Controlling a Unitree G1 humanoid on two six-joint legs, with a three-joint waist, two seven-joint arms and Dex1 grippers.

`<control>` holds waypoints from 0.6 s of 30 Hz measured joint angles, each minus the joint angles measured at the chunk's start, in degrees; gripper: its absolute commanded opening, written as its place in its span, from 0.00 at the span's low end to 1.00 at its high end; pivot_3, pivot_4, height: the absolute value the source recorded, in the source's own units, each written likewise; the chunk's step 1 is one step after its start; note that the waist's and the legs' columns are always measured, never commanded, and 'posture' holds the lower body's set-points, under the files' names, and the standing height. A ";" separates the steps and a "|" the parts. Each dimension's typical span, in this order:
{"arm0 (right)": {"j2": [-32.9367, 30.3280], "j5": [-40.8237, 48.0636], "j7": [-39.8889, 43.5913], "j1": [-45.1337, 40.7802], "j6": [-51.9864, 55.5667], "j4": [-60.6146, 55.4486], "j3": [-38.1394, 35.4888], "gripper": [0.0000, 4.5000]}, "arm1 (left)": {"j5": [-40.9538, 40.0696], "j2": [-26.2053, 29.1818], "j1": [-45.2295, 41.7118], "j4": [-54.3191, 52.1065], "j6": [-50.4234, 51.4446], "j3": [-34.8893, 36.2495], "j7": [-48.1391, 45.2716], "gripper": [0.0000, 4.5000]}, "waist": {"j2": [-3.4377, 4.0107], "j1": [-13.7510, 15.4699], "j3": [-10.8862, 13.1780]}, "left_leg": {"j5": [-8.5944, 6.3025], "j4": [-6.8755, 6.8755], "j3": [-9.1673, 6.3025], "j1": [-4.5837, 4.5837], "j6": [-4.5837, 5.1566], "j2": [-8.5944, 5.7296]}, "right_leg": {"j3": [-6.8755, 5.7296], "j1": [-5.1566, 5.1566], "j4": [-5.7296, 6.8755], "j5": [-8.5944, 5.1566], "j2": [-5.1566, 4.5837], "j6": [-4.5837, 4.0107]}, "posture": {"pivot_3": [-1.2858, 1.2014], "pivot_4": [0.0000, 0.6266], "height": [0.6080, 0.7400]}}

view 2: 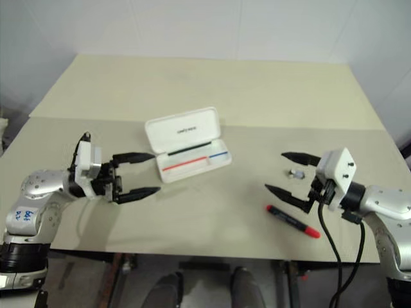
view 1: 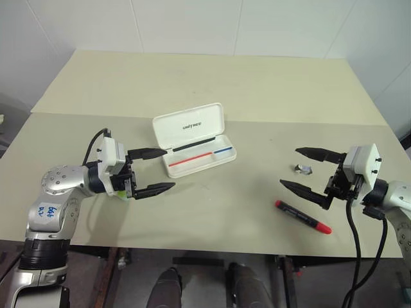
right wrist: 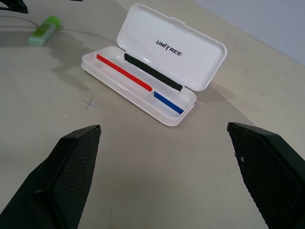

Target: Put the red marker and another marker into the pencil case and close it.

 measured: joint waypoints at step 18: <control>2.44 -0.59 -3.06 -2.69 -0.09 -1.69 1.26 1.00 | 5.52 -1.71 -5.17 5.30 -0.24 -6.99 1.31 0.50 | 0.00 0.00 0.00 | 0.01 0.01 -0.01 0.00 0.01 0.00 | 0.00 0.00 0.05 0.09 0.01 0.17 | 0.52 0.24 1.00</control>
